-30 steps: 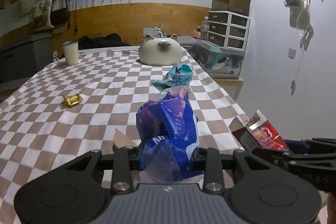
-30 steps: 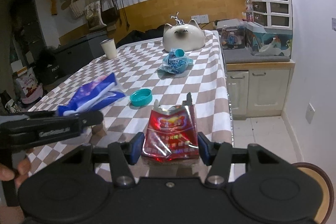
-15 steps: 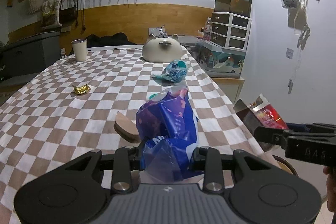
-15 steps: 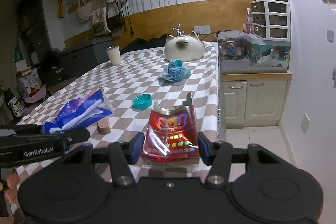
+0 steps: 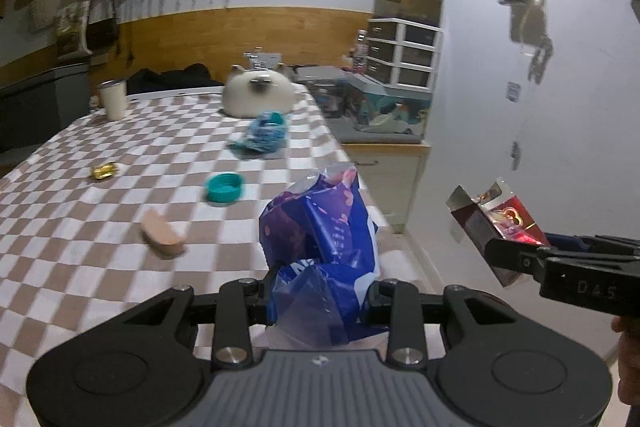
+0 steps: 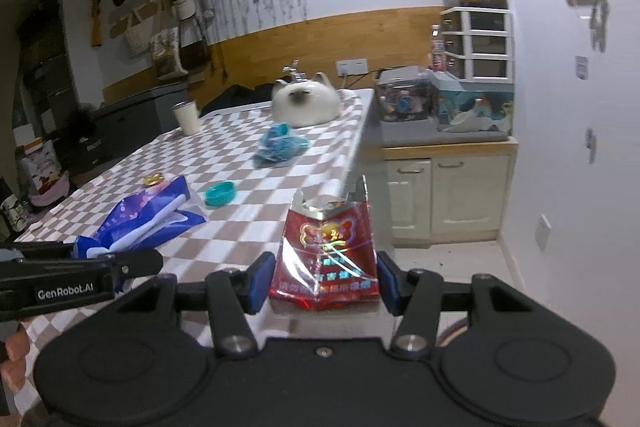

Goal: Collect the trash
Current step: 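Lift the blue wrapper and red box and carry both over the tan bin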

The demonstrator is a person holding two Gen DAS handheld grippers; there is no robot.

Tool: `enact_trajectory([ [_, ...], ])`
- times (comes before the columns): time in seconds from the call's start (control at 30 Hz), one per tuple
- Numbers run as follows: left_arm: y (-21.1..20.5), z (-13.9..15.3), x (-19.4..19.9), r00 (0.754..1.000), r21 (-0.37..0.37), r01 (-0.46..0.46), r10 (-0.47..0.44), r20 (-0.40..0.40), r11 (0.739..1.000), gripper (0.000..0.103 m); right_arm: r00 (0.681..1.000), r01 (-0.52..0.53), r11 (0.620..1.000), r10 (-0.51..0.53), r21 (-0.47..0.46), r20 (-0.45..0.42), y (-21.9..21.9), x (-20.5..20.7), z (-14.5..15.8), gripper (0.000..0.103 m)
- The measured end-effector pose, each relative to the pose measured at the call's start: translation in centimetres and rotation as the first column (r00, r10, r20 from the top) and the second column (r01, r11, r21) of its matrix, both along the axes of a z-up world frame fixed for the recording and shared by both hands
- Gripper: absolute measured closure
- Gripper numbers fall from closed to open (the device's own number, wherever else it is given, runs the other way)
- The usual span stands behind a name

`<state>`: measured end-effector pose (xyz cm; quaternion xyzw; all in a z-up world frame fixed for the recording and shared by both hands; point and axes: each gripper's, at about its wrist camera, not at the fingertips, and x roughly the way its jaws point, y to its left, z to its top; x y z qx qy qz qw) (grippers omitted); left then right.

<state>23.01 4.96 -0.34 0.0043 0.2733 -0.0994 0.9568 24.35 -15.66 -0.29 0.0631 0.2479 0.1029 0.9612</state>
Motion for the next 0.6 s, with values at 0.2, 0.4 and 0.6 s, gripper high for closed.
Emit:
enact_trajectory([
  [0.2, -4.9, -0.7, 0.2, 0.998, -0.002, 0.059, -0.059, -0.019, 0.998, 0.067, 0.998, 0.06, 0.998, -0.06, 0.006, -0.021, -4.6, -0.9, -1.0, 0.048],
  [0.4, -9.8, -1.8, 1.1, 0.991, 0.001, 0.116, -0.116, -0.062, 0.993, 0.067, 0.991, 0.123, 0.992, -0.123, 0.014, -0.046, -8.9, -1.2, -2.1, 0.048],
  [0.6, -15.0, -3.2, 3.1, 0.975, 0.024, 0.191, -0.187, -0.124, 0.981, 0.067, 0.98, 0.186, 0.982, -0.183, 0.03, -0.075, -12.8, -1.3, -3.7, 0.048],
])
